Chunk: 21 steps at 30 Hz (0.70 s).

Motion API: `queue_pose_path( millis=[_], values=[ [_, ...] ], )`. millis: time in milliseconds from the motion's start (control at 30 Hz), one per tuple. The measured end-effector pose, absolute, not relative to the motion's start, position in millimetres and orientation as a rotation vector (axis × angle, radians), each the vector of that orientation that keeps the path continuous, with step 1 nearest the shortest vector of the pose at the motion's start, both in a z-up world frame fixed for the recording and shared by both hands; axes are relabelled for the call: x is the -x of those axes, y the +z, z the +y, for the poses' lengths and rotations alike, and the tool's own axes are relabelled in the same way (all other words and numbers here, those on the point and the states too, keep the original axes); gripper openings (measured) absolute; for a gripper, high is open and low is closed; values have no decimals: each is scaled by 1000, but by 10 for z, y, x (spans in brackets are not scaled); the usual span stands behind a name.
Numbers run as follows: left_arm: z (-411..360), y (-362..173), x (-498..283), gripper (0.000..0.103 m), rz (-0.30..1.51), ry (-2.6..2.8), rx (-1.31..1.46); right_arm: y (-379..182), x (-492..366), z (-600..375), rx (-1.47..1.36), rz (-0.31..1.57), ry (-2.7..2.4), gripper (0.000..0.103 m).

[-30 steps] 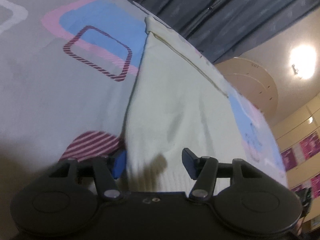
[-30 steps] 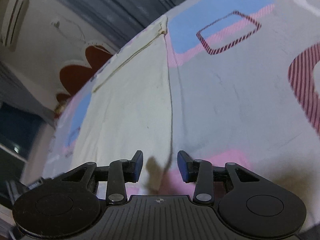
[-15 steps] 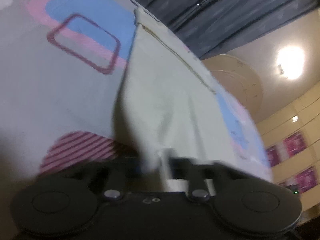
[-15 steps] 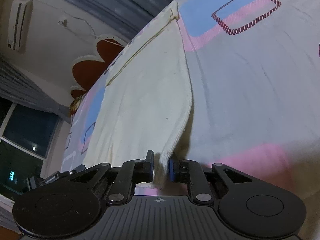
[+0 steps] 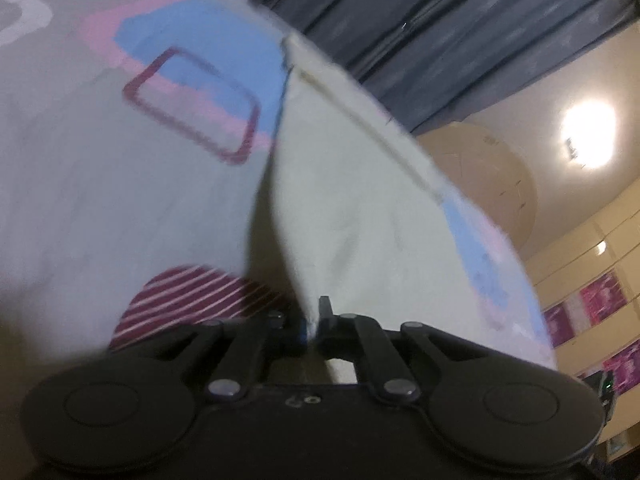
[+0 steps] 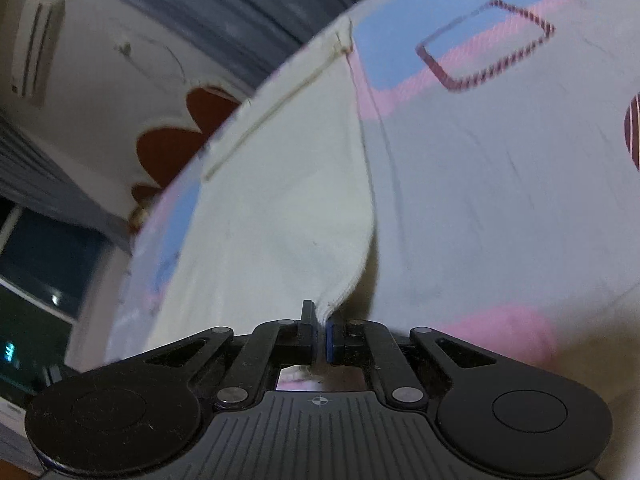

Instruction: Fold small clothes

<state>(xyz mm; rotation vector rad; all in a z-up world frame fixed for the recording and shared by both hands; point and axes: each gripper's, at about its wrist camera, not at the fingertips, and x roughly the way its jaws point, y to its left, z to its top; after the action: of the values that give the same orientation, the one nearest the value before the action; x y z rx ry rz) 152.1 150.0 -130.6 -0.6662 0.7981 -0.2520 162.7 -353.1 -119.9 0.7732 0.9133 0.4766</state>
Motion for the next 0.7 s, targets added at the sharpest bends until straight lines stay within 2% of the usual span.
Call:
queue_pose_path(
  millis=[167,400,533,700],
  values=[
    [1493,-921,-1780,3,671,-282,720,-755,-1866,-3535,-746,791,512,3],
    [1416,-500,-2887,3,622,-322,757,-227,-2806,-3478,-639,700,507,3],
    [1394,-432,-3718,3,630,-327,714,-224,-3509,-3494,-661,695,465,3],
    [1492,-751,-4494,3,679,-313,722,-558,-4385,-3428,-766,748,367,3]
  ],
)
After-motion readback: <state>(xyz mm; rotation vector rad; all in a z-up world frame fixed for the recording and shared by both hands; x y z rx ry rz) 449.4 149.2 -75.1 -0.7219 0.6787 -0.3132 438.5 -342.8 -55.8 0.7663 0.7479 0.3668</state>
